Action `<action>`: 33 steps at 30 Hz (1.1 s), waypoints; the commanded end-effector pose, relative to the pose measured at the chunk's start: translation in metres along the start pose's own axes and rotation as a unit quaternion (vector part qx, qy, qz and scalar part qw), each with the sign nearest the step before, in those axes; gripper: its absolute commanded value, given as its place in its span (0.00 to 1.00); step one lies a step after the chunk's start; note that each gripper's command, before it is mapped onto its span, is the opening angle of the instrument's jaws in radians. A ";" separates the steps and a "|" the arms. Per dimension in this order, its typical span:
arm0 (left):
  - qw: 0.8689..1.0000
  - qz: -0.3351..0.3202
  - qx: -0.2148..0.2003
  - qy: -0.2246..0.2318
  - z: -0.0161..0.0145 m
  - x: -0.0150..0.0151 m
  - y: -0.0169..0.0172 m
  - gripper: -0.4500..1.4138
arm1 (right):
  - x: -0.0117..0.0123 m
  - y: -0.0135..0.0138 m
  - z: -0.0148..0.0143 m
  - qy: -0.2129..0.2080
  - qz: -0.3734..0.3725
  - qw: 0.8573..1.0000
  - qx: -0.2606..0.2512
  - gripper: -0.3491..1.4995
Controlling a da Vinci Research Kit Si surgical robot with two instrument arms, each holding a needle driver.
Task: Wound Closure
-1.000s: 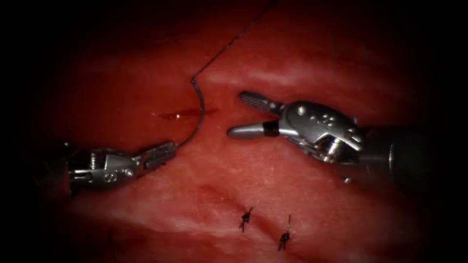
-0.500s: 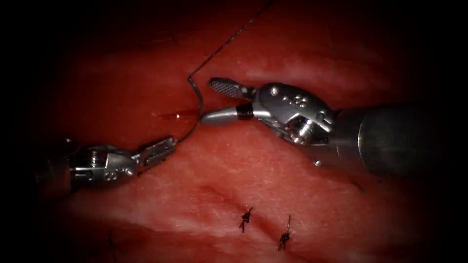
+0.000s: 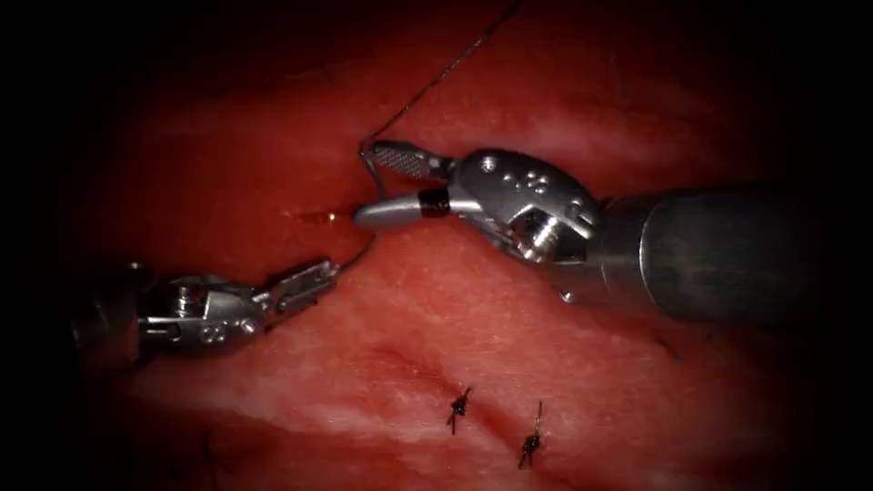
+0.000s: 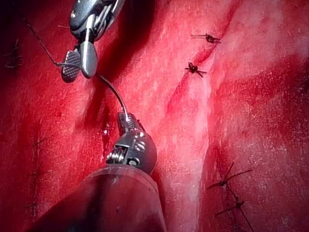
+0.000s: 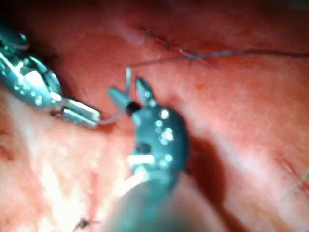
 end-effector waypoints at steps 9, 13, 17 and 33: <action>1.000 -0.001 -0.002 0.005 0.0011 0.0001 0.0006 0.18 | -0.0005 -0.0007 0.0005 0.007 -0.001 1.000 -0.010 0.00; 0.995 -0.099 -0.011 0.015 0.0009 0.0003 0.0006 0.62 | -0.0007 -0.0008 -0.0004 0.008 -0.020 1.000 -0.009 0.00; 0.984 -0.167 -0.046 0.032 0.0000 0.0009 -0.0001 0.78 | -0.0016 -0.0011 -0.0028 0.007 -0.045 0.999 0.002 0.00; 0.903 -0.353 -0.243 0.025 0.0012 0.0022 -0.0053 0.78 | -0.0022 -0.0012 -0.0065 0.033 -0.137 0.988 0.069 0.00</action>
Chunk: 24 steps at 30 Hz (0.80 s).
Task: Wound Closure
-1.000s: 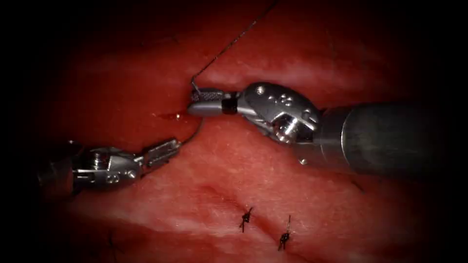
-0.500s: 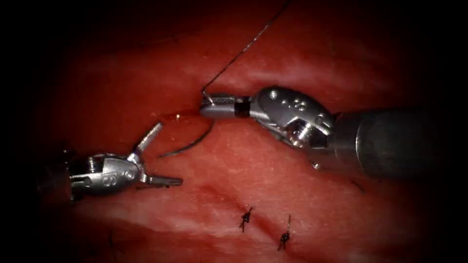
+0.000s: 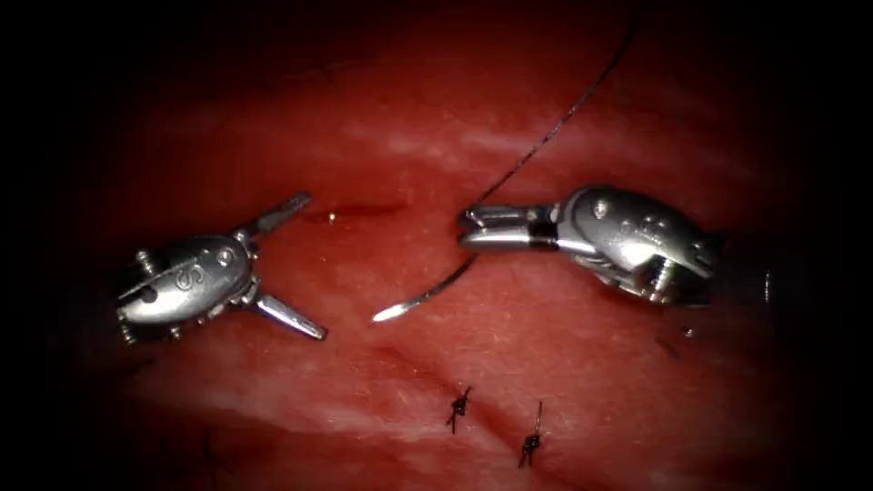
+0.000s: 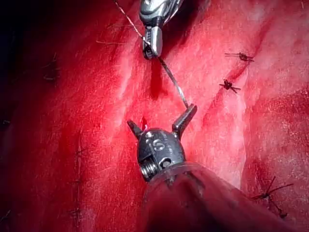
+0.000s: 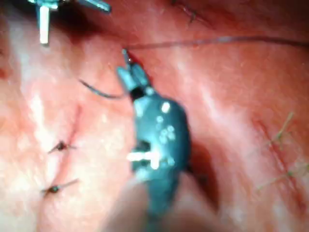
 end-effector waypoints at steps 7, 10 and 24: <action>0.997 -0.042 -0.052 -0.030 0.0028 -0.0002 -0.0007 0.74 | -0.0005 -0.0002 0.0023 0.011 -0.039 0.999 0.022 0.00; 0.995 -0.060 -0.070 -0.047 0.0037 0.0000 -0.0010 0.71 | -0.0004 -0.0001 0.0028 0.014 -0.055 0.998 0.031 0.00; 0.981 -0.099 -0.148 -0.076 0.0067 -0.0013 -0.0031 0.63 | -0.0003 -0.0010 0.0034 0.038 -0.123 0.988 0.081 0.00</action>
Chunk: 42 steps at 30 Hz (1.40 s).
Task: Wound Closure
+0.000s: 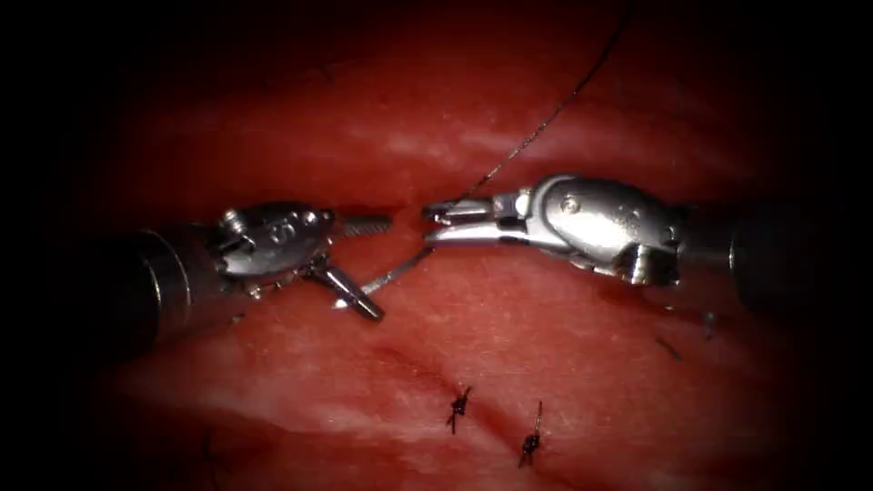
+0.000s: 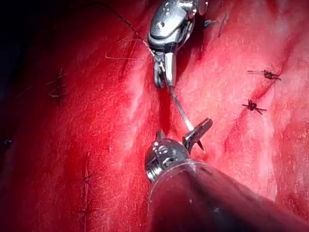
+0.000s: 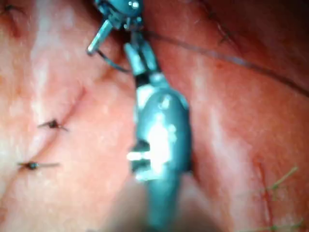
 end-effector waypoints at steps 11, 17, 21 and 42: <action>0.998 0.003 -0.052 -0.028 0.0017 0.0002 -0.0007 0.50 | -0.0011 -0.0010 0.0019 -0.001 -0.023 1.000 0.019 0.00; 0.998 0.001 -0.053 -0.044 0.0031 0.0005 -0.0013 0.50 | -0.0009 -0.0012 0.0022 0.000 -0.032 0.999 0.018 0.00; 0.998 0.000 -0.045 -0.047 0.0033 0.0004 -0.0019 0.31 | -0.0007 -0.0013 0.0024 0.000 -0.035 0.999 0.018 0.00; 0.998 0.012 0.030 0.047 0.0022 0.0013 -0.0015 0.00 | -0.0002 -0.0016 0.0018 -0.080 0.030 0.989 -0.118 0.83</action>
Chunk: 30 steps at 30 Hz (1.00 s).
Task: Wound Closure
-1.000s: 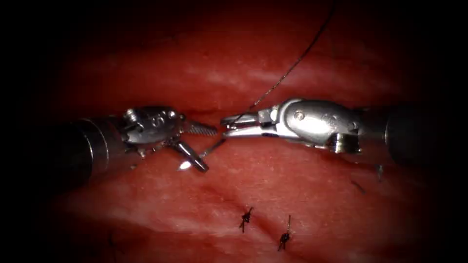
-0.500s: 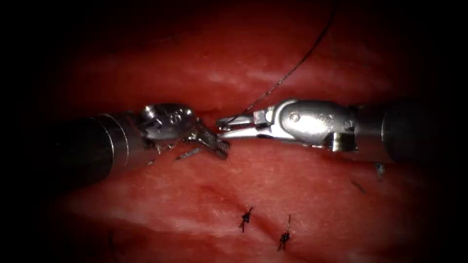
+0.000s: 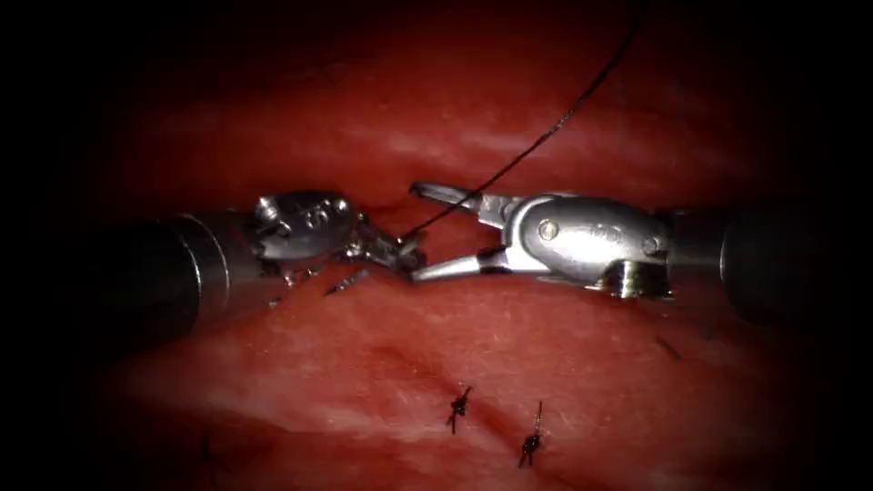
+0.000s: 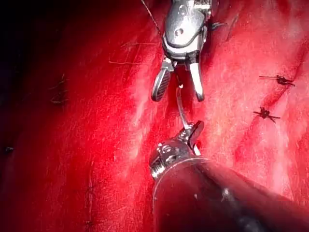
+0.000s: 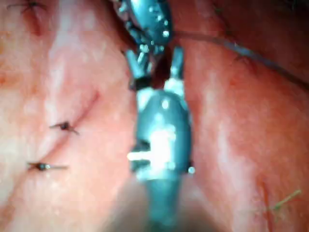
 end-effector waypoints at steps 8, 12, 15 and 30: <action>0.995 -0.006 0.057 0.080 -0.0001 0.0001 -0.0005 0.00 | -0.0002 -0.0026 0.0011 -0.009 0.031 0.993 -0.111 0.64; 0.992 -0.005 0.079 0.099 0.0000 0.0000 -0.0003 0.00 | 0.0002 -0.0026 0.0017 0.000 0.038 0.988 -0.153 0.56; 0.989 -0.010 0.091 0.112 0.0000 0.0000 -0.0002 0.00 | 0.0005 -0.0028 0.0025 -0.005 0.040 0.984 -0.173 0.58; 0.986 -0.013 0.112 0.125 0.0002 -0.0002 0.0011 0.00 | 0.0000 -0.0025 0.0042 0.001 -0.018 0.978 -0.209 0.00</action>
